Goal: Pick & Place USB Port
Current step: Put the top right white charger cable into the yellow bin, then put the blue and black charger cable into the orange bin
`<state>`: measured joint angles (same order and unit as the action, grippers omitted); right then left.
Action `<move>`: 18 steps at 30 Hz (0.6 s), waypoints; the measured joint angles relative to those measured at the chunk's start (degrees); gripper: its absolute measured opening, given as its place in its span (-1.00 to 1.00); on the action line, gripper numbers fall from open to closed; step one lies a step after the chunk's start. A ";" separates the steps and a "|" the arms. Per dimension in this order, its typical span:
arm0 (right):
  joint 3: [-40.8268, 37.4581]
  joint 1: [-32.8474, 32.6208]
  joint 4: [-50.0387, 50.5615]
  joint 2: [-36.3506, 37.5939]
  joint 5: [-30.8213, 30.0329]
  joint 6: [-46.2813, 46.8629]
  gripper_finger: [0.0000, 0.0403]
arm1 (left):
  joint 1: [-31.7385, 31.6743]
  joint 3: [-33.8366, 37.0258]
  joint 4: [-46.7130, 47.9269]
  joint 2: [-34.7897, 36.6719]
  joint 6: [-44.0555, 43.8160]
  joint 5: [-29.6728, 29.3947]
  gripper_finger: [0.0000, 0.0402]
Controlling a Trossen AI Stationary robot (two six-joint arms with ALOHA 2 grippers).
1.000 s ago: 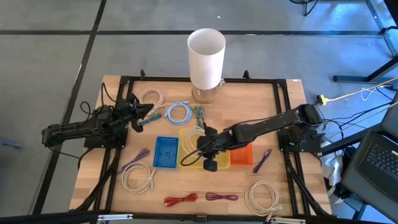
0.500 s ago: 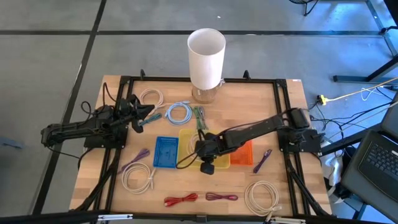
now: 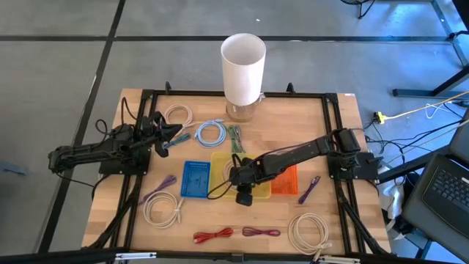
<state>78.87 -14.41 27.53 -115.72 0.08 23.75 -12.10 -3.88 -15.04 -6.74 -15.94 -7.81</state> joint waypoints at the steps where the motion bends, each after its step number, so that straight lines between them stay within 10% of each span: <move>1: 0.00 0.00 0.00 0.00 0.00 -0.08 -0.37 | 0.00 0.00 -0.01 0.00 0.00 0.00 -0.97; 18: 17.60 -0.70 14.42 2.14 -16.80 -10.54 -0.01 | -0.02 -0.02 3.08 -0.99 1.79 4.37 -0.97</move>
<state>96.47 -15.11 41.94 -113.58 -16.72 13.20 -12.12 -3.90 -11.96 -7.73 -14.15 -3.44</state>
